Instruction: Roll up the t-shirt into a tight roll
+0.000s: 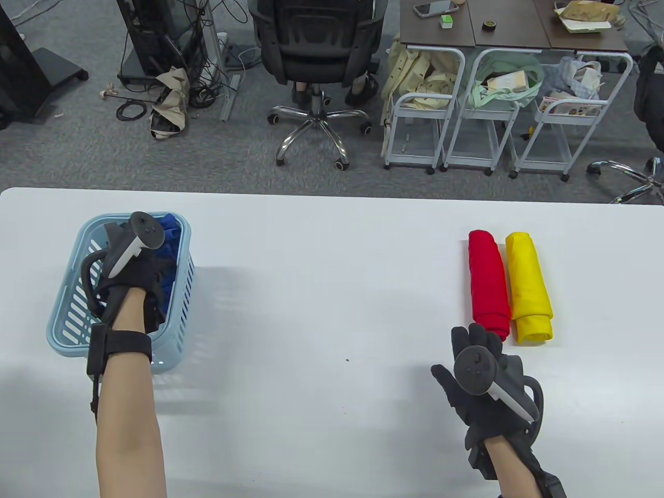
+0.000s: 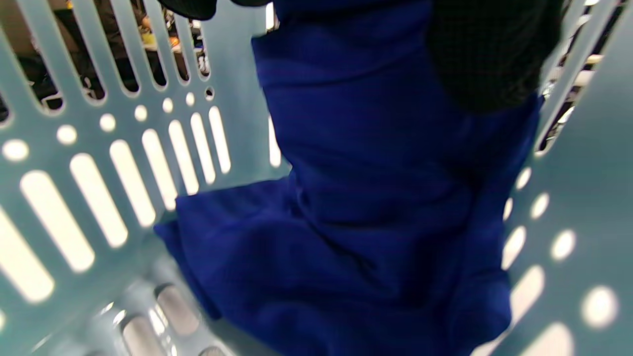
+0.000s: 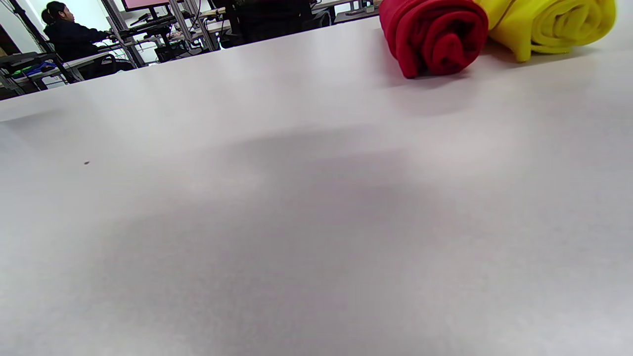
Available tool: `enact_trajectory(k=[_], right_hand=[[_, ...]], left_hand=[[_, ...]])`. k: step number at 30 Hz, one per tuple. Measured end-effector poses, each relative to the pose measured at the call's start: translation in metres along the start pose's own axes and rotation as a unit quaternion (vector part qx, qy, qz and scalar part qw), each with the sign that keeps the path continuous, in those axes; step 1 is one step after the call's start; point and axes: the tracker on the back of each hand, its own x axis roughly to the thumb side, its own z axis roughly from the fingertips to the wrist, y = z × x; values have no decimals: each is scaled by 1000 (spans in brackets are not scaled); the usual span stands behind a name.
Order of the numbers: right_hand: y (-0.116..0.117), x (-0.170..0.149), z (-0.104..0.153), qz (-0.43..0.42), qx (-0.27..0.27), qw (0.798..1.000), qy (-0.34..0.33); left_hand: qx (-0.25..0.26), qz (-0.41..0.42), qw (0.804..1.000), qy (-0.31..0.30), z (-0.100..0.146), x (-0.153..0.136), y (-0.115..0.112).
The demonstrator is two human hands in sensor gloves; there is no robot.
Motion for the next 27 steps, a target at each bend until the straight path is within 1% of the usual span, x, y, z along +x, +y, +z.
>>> enact_trajectory(k=[4, 6, 9, 13, 15, 19, 23, 27], right_hand=[[0, -1, 0, -4, 2, 1000, 0], [0, -1, 0, -5, 2, 1000, 0], [0, -1, 0, -7, 3, 1000, -1], [1, -1, -1, -7, 7, 1000, -4], [1, -1, -1, -8, 8, 1000, -4], [-1, 2, -1, -9, 6, 1000, -7], [0, 5, 0, -6, 6, 1000, -13], [-1, 5, 1, -7, 4, 1000, -18]], left_hand=[[-23, 0, 1000, 19, -6, -2, -7], [-15, -8, 999, 30, -5, -3, -5], [11, 15, 999, 27, -4, -6, -4], [2, 12, 1000, 29, -3, -6, -5], [7, 15, 1000, 15, -2, -4, -3], [67, -10, 998, 10, 11, 1, 10], [103, -19, 994, 11, 25, 2, 26], [179, -24, 984, -3, 49, 5, 48]])
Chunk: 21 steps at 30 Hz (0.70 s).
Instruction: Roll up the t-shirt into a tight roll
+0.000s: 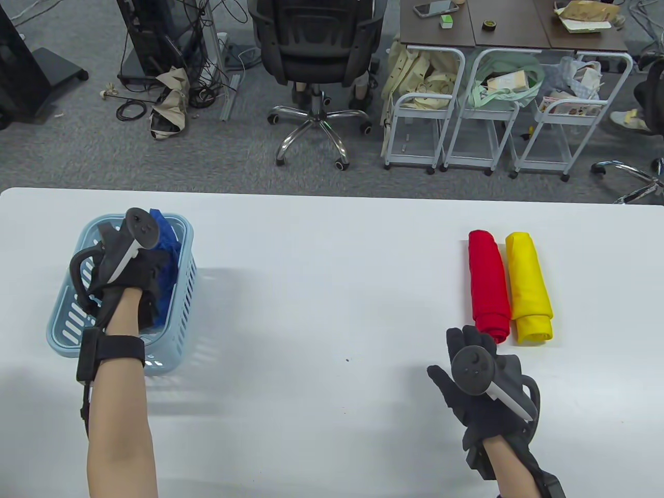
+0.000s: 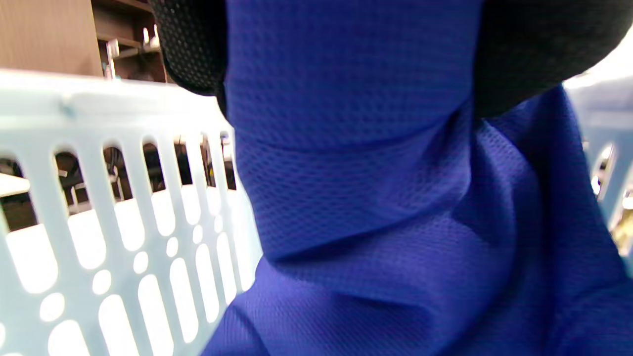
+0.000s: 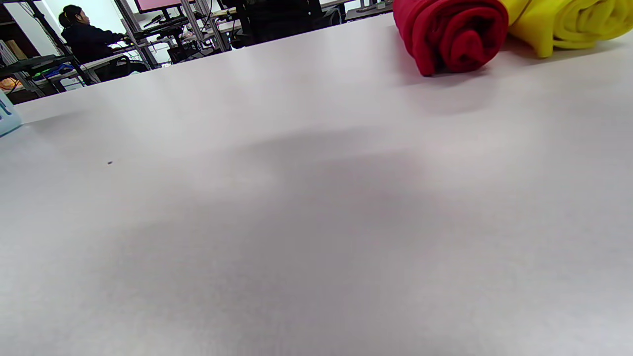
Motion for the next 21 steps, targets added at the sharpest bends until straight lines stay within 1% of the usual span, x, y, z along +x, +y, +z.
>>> enact_trajectory(k=[1, 3, 6, 8, 9, 11, 13, 14, 17, 19, 21], right_hand=[[0, 0, 0, 0, 0, 1000, -1], [0, 0, 0, 1, -2, 1000, -3], [-1, 1, 2, 4, -7, 1000, -4], [-2, 1, 3, 3, -11, 1000, -5], [-2, 1, 4, 2, -11, 1000, -5], [-2, 0, 4, 1, -11, 1000, -4], [-1, -1, 3, -3, -8, 1000, -5], [-1, -1, 4, -3, -7, 1000, -5], [-1, 0, 4, -1, -6, 1000, -8], [-1, 0, 4, -1, -5, 1000, -9], [0, 0, 4, -1, -4, 1000, -9]], left_hand=[[13, 1, 1000, -4, 3, 1, 6], [53, 6, 998, -19, 13, 6, 27], [99, -11, 995, -32, 26, 14, 53], [141, -19, 989, -40, 40, 22, 74], [153, -25, 987, -41, 44, 24, 80], [203, -50, 977, -48, 61, 33, 100], [232, -48, 969, -65, 78, 41, 114], [243, -47, 966, -76, 85, 44, 119], [286, -41, 950, -118, 117, 60, 136], [306, -34, 940, -144, 137, 69, 142], [326, -27, 927, -183, 161, 83, 146]])
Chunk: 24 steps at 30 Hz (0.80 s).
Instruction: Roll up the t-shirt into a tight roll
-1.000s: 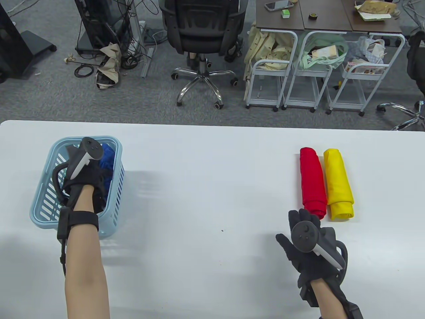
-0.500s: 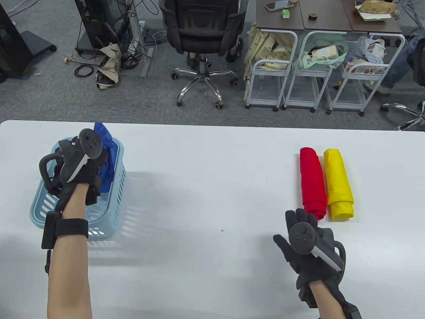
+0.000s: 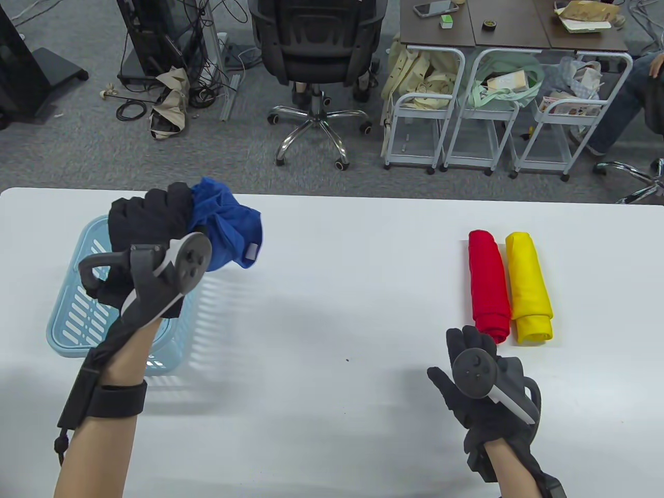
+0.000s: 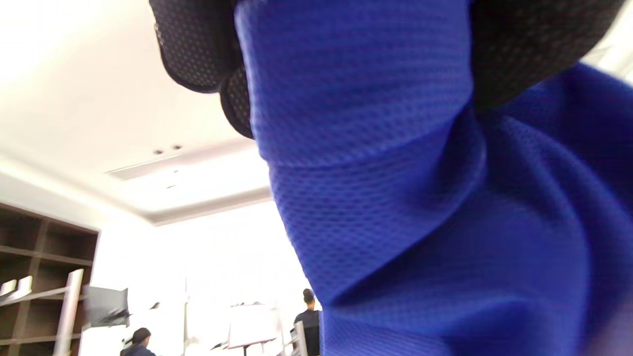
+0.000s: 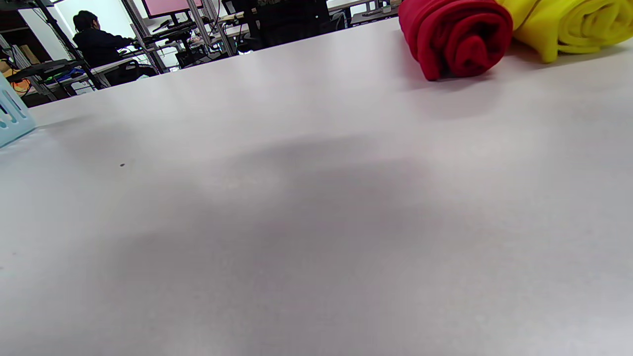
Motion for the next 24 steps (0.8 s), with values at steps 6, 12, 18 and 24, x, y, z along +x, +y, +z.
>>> enact_trajectory(k=[6, 12, 18, 24], right_hand=[[0, 0, 0, 0, 1, 1000, 0], [0, 0, 1, -3, 4, 1000, 0], [-1, 0, 2, -3, 5, 1000, -3], [3, 5, 1, 9, 16, 1000, -11]], left_hand=[[-14, 119, 989, -88, 35, 50, 20], [-131, 253, 943, -170, 75, 94, -19], [-329, 231, 906, -132, 117, 112, -120], [-427, 244, 860, -138, 171, 115, -152]])
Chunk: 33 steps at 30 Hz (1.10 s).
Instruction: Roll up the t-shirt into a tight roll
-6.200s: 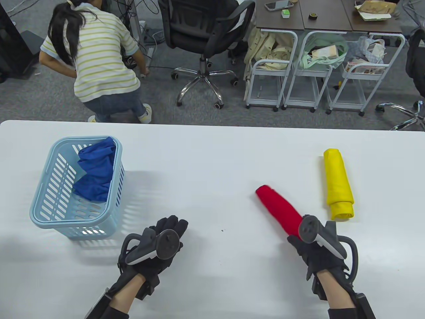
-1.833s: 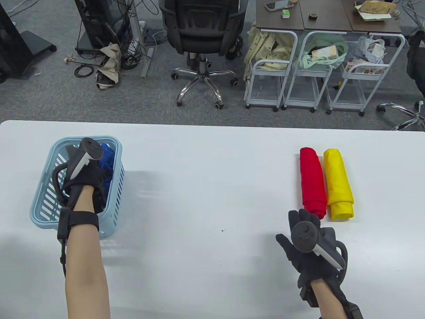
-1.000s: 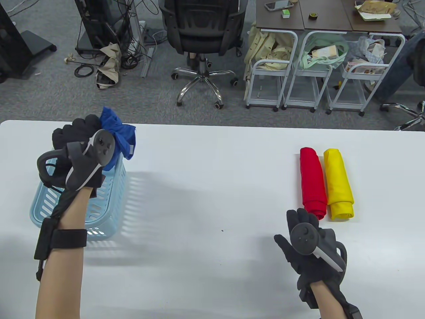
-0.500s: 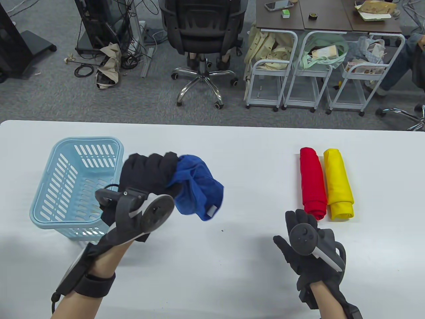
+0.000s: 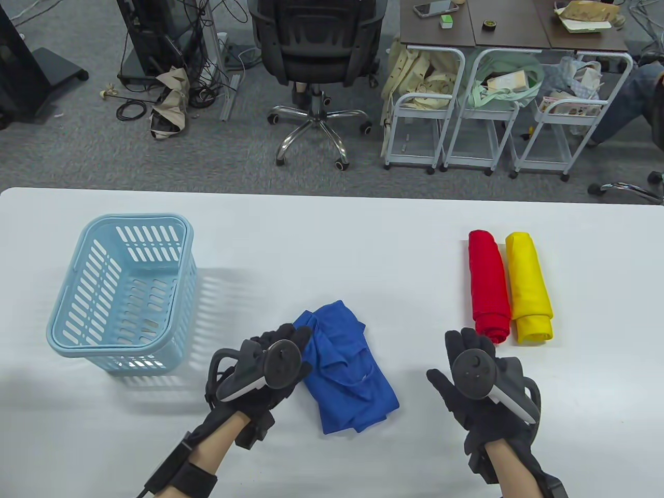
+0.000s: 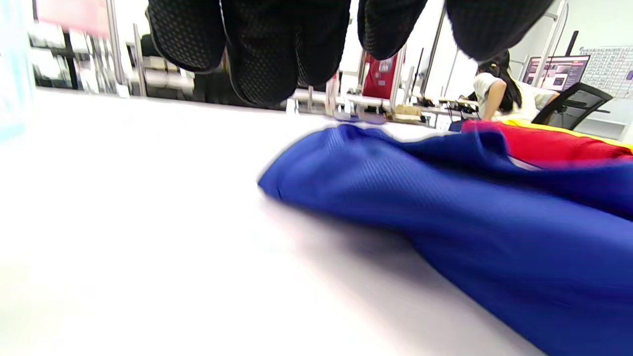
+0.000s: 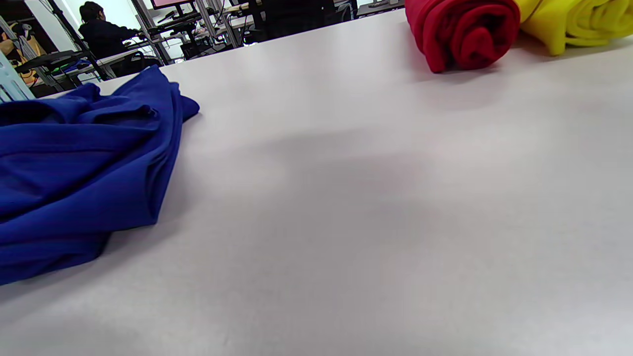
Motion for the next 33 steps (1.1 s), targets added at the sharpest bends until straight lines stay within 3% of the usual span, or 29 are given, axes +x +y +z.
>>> enact_trajectory(k=[1, 3, 5, 8, 14, 22, 25, 29, 30, 33], right_hand=[[2, 2, -1, 4, 4, 1000, -3], [9, 10, -3, 20, 19, 1000, -14], [17, 19, -4, 36, 33, 998, -26], [27, 30, -6, 62, 59, 995, -42], [40, 41, -9, 90, 93, 990, -54], [37, 38, -8, 88, 91, 991, -45], [41, 42, -9, 89, 100, 989, -57], [46, 51, -10, 100, 109, 986, -75], [47, 54, -10, 104, 111, 985, -78], [57, 65, -14, 120, 114, 982, -89]], left_hand=[[-26, 16, 1000, -3, -1, -1, -8], [-141, 11, 990, 7, -9, -2, -32], [-181, -31, 983, -1, -11, 0, -44], [-129, -96, 987, -4, -9, 6, -44], [-59, -207, 976, -19, -9, 19, -46], [-47, -138, 987, -61, -4, 17, -36], [-16, -96, 993, -62, 1, 12, -27], [71, -96, 990, -69, 8, 18, -13], [73, -96, 990, -75, 8, 20, -14], [15, -110, 988, -104, -1, 32, -31]])
